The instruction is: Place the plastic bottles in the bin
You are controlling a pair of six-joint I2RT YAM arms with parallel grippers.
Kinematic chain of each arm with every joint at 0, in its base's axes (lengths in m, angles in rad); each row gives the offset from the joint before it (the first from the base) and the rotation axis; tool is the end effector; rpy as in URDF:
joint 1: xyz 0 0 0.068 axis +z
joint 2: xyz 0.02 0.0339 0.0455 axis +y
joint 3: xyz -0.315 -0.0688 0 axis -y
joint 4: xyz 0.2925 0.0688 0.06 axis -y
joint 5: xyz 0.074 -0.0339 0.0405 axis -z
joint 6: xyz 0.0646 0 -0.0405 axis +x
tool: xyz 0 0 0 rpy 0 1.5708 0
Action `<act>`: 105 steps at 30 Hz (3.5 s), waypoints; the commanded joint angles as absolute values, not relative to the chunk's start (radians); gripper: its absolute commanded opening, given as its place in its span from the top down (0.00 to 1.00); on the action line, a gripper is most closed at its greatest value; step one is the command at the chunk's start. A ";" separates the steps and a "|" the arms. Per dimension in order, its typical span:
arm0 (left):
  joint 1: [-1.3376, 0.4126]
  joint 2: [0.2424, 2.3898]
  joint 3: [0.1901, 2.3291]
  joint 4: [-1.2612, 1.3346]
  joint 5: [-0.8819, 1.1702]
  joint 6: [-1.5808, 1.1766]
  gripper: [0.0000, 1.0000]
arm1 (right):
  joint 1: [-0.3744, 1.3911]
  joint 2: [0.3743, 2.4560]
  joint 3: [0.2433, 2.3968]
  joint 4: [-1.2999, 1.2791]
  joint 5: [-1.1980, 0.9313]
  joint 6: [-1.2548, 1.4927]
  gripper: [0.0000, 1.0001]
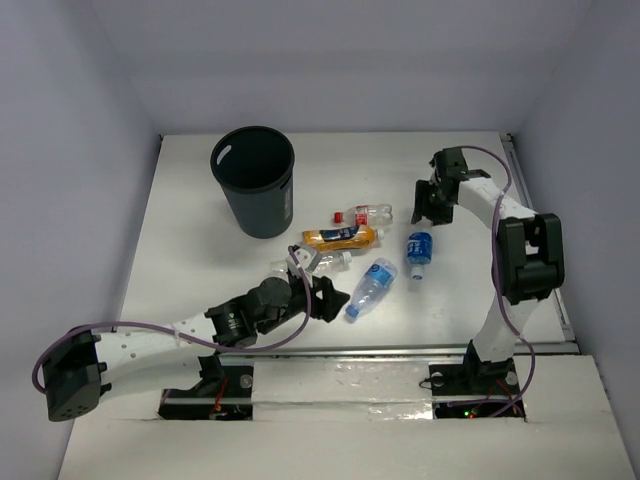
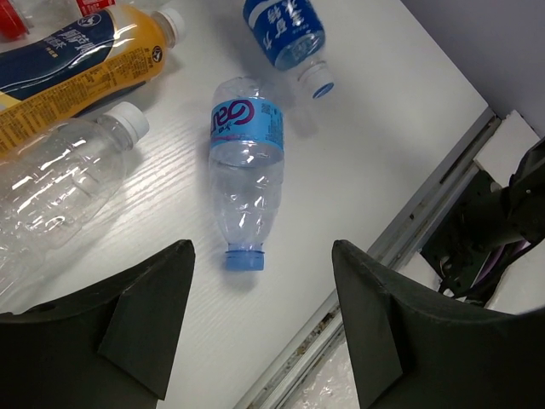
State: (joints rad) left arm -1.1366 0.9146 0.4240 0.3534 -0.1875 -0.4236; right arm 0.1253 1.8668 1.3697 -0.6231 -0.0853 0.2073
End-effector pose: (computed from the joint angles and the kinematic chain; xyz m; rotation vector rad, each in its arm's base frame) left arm 0.1162 -0.2220 0.2594 0.4910 1.7420 -0.9850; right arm 0.4536 0.0627 0.2035 0.0844 2.7019 0.2163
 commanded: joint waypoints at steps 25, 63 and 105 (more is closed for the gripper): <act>-1.134 0.805 0.299 0.396 -0.193 -0.528 0.36 | 0.675 2.066 2.422 -0.112 0.073 0.483 0.53; -1.134 0.794 0.380 0.287 -0.308 -0.514 0.33 | 0.790 2.050 2.240 0.052 0.127 0.265 0.19; -1.161 1.939 1.186 0.215 -0.238 -0.241 0.53 | 0.657 0.821 0.911 0.061 0.245 0.388 0.18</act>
